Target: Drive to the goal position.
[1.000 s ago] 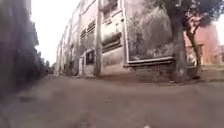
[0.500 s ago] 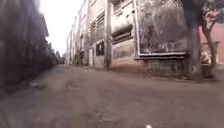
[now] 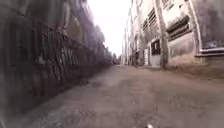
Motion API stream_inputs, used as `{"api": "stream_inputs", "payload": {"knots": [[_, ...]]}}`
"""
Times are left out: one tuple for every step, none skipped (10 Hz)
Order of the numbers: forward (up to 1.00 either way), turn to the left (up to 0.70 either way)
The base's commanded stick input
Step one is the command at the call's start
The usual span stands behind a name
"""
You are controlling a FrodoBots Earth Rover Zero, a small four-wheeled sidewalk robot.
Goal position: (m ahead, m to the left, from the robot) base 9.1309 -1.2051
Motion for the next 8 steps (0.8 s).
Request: {"api": "stream_inputs", "payload": {"knots": [[1.0, -0.38], [1.0, -0.39], [1.0, -0.31], [1.0, 0.0], [1.0, 0.0], [1.0, 0.0], [1.0, 0.0], [0.73, -0.47]]}}
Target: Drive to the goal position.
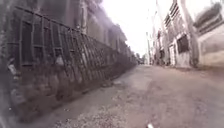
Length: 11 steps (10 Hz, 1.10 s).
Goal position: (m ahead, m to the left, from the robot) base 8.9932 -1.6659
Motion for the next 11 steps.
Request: {"api": "stream_inputs", "payload": {"knots": [[0.35, -0.55], [0.16, -0.76], [0.01, -0.98], [0.0, -1.0], [0.0, -1.0], [0.0, -1.0], [1.0, -0.4], [1.0, -0.4], [1.0, -0.4], [1.0, -0.4], [1.0, -0.4]]}}
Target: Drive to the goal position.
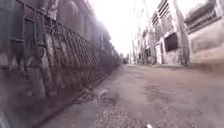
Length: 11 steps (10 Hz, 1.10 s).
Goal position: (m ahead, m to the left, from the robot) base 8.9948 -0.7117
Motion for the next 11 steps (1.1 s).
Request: {"api": "stream_inputs", "payload": {"knots": [[1.0, -0.4], [1.0, -0.4], [1.0, -0.4], [1.0, -0.4], [1.0, -0.39], [1.0, -0.16], [1.0, 0.0], [1.0, 0.0], [1.0, -0.4], [1.0, -0.4], [1.0, -0.4]]}}
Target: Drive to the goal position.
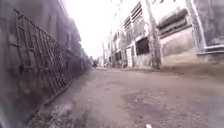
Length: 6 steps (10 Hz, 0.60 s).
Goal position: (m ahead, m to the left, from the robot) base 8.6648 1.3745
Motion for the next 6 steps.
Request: {"api": "stream_inputs", "payload": {"knots": [[1.0, -0.39], [1.0, -0.16], [1.0, 0.0], [1.0, 0.0], [1.0, 0.0], [1.0, 0.0]]}}
